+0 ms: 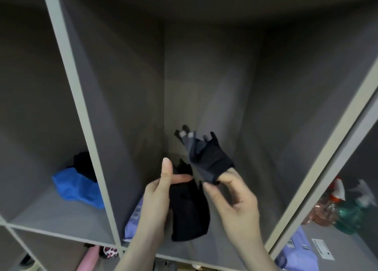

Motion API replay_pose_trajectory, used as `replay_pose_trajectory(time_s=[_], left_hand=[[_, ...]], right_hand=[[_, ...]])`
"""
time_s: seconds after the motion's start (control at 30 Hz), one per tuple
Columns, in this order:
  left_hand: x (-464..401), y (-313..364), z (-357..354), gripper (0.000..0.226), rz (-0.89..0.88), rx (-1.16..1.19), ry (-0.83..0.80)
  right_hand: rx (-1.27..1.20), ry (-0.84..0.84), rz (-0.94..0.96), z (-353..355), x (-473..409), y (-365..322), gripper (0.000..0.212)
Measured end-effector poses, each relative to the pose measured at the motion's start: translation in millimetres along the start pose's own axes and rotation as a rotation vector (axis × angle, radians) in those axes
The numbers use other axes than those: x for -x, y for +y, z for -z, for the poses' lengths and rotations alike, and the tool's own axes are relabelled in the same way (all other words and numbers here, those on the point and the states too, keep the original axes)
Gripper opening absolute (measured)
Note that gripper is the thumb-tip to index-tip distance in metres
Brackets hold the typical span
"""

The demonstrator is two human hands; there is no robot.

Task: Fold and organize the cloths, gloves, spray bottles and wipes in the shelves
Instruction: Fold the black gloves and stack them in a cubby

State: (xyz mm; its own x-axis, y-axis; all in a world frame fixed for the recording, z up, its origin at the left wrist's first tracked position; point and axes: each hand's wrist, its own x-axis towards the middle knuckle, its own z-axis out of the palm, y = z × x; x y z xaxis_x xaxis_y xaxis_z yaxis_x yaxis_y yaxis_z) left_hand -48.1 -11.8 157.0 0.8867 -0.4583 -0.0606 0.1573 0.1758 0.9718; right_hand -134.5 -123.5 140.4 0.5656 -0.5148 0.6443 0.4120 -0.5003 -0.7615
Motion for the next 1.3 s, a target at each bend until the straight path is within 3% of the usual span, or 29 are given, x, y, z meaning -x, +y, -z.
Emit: replay_pose_trajectory(time_s=[0.07,0.13,0.2,0.3,0.37,0.47,0.57,0.67,0.73,0.8,0.87,0.93,1.07,1.23,1.3], left_hand=[[0.9,3.3,-4.2,0.064,-0.058,0.068,-0.009],[0.8,7.0,-6.7,0.043,-0.088,0.090,-0.016],[-2.5,6.4,-6.0,0.027,-0.097,0.131,0.013],[-5.8,4.3,0.5,0.036,-0.060,0.214,0.092],[-8.3,2.6,6.2,0.042,-0.049,0.220,0.080],[-7.2,1.9,10.2,0.028,-0.071,0.160,-0.045],[-1.7,-2.3,9.7,0.017,-0.077,0.085,-0.159],[-0.5,-8.0,9.8,0.012,-0.128,-0.023,-0.168],[-0.4,-8.7,12.4,0.015,-0.160,-0.017,-0.155],[-0.3,-6.6,17.5,0.022,-0.182,0.011,-0.130],[-1.6,-4.1,23.4,0.027,-0.199,0.023,-0.117],[-4.0,-3.7,28.1,0.034,-0.191,0.068,-0.123],[-2.7,-1.5,24.5,0.048,-0.172,0.128,-0.142],[-0.9,1.3,17.4,0.058,-0.103,0.293,-0.114],[-1.5,1.4,12.2,0.064,-0.045,0.350,-0.053]], right_hand=[[0.267,-0.117,0.231,-3.0,7.3,10.1,0.010],[0.432,-0.184,0.341,-3.8,14.3,16.7,0.013],[0.561,-0.173,0.417,-4.8,20.7,19.4,0.013],[0.617,-0.085,0.499,-4.9,32.0,23.0,0.009],[0.488,0.046,0.385,-4.5,40.4,20.4,0.007],[0.096,0.260,-0.120,-7.6,36.8,0.8,0.027],[-0.129,0.125,-0.508,-4.2,18.6,-7.4,0.036],[-0.284,-0.051,-0.726,-1.3,9.8,-10.6,0.039],[-0.335,0.020,-0.745,-1.5,9.3,-13.2,0.031],[-0.429,0.200,-0.690,3.7,7.1,-14.4,0.016],[-0.520,0.371,-0.631,13.4,1.7,-15.7,0.013],[-0.484,0.438,-0.575,20.9,-1.4,-14.0,0.013],[-0.176,0.396,-0.468,11.4,4.2,-6.5,0.019],[-0.094,0.344,-0.471,-3.9,16.1,-2.7,0.017],[-0.053,0.288,-0.516,-13.8,23.5,-5.1,0.028]])
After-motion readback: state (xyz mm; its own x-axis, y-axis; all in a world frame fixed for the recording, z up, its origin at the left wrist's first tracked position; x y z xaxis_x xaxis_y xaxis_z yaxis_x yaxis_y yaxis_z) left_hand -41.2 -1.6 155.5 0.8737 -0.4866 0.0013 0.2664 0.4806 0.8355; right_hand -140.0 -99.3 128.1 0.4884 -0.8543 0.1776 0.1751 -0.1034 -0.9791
